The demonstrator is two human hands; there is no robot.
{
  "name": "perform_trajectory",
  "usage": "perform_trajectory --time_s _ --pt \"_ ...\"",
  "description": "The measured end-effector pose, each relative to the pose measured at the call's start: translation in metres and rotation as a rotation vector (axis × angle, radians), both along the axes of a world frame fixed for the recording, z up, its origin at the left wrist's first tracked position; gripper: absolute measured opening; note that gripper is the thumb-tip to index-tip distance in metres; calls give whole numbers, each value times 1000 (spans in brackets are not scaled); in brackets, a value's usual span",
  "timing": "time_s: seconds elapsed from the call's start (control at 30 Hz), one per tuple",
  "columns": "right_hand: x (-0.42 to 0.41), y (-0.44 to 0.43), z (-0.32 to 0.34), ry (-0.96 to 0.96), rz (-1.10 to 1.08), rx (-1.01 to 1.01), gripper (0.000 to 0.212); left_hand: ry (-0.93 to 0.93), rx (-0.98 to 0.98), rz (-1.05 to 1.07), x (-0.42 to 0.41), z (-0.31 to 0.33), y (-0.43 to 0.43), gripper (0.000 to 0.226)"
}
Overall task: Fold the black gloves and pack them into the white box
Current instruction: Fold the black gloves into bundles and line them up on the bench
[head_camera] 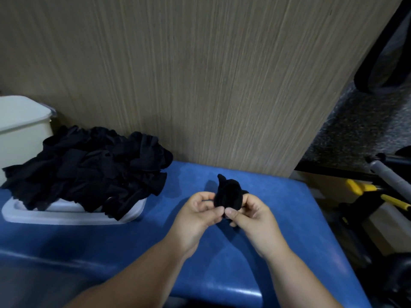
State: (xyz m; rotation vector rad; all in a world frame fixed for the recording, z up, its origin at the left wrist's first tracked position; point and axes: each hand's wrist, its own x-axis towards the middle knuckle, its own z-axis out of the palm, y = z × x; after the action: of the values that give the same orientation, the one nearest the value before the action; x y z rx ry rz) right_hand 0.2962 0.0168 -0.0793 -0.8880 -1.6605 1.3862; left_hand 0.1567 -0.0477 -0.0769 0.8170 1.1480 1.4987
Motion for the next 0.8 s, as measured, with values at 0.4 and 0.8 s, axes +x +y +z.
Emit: perform_trajectory --time_s 0.4,0.8 --pt "-10 -6 -5 -152 -281 -16 29 214 -47 203 1 -7 7 23" --pt "-4 -6 1 -287 -217 61 47 493 -7 98 2 -10 6 45"
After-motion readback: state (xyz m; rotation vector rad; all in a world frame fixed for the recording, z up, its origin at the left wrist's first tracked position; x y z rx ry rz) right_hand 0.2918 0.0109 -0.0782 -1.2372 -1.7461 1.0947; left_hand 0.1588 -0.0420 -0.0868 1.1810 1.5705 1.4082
